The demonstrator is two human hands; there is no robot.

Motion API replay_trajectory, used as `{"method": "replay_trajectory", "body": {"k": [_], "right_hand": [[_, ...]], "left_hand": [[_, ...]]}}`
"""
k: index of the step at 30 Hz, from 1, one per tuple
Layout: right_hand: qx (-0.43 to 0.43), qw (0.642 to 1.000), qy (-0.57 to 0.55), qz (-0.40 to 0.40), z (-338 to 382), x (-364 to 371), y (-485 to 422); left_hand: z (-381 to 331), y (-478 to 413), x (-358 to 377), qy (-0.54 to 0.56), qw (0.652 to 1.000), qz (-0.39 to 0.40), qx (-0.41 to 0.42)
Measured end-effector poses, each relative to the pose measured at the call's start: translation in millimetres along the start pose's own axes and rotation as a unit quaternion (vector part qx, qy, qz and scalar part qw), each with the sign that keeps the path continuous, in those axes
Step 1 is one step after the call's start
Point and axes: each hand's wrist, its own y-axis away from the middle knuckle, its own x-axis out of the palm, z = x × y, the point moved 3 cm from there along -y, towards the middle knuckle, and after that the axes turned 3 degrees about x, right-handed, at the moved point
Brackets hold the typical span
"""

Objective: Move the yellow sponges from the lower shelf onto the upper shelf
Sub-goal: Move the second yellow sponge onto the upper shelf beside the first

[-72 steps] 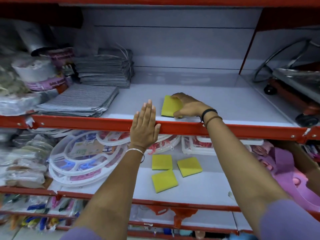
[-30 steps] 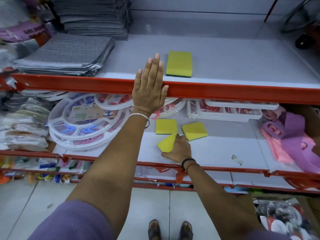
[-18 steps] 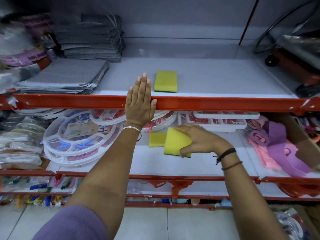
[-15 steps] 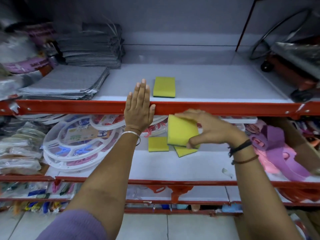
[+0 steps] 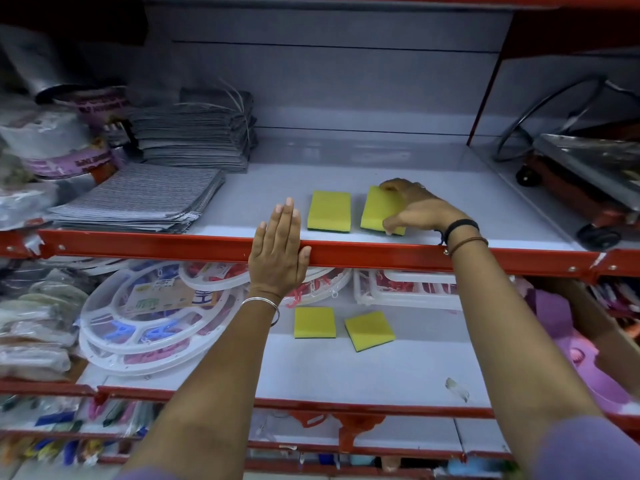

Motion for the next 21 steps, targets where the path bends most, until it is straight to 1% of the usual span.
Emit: {"method": "replay_trajectory", "body": {"k": [4,6,8,10,12,13,14,15,16,18,19,21], "right_hand": [[0.001,0.998,-0.016,0.060,-1.4,14.3,-8.4],[-0.006,0.998,-0.007,0.061,1.4,13.2,-7.1],[-0.038,0.999,-0.004,0.018,6.6,6.3,-0.2],[-0.108,0.992,-0.033,-0.062,19.1,-1.2,19.4],[-0.200,0.965,-0.108,-0.134,37.5,-2.3,53.3],[-0.243,0.946,-0.149,-0.153,46.0,1.4,72.6],[-0.274,0.930,-0.189,-0.156,51.5,9.3,89.5],[-0.287,0.919,-0.226,-0.145,53.4,21.2,104.5],[-0.285,0.914,-0.258,-0.127,51.9,36.3,115.5],[-0.256,0.916,-0.295,-0.094,40.9,71.2,127.3],[-0.232,0.922,-0.298,-0.083,31.2,88.5,128.1],[-0.155,0.944,-0.284,-0.070,4.6,123.3,122.0]], "left_hand": [[0.4,-0.7,1.0,-0.006,1.000,-0.002,0.005],[0.5,-1.2,0.6,-0.011,1.000,-0.001,0.004],[-0.2,-0.1,0.8,-0.012,1.000,-0.005,0.004],[-0.3,0.4,1.7,-0.018,1.000,-0.007,0.006],[0.7,-0.9,2.9,-0.023,1.000,-0.006,0.004],[1.4,-1.4,2.5,-0.026,1.000,-0.007,0.004],[1.9,-2.0,1.5,-0.032,0.999,-0.008,0.004],[1.5,-2.7,1.1,-0.035,0.999,-0.007,0.004],[0.8,-2.9,1.3,-0.035,0.999,-0.005,0.003],[-0.3,-1.2,0.0,-0.036,0.999,-0.008,0.002],[-0.9,-0.4,-0.5,-0.039,0.999,-0.010,0.000],[-1.0,-1.0,0.1,-0.041,0.999,-0.008,-0.003]]}}
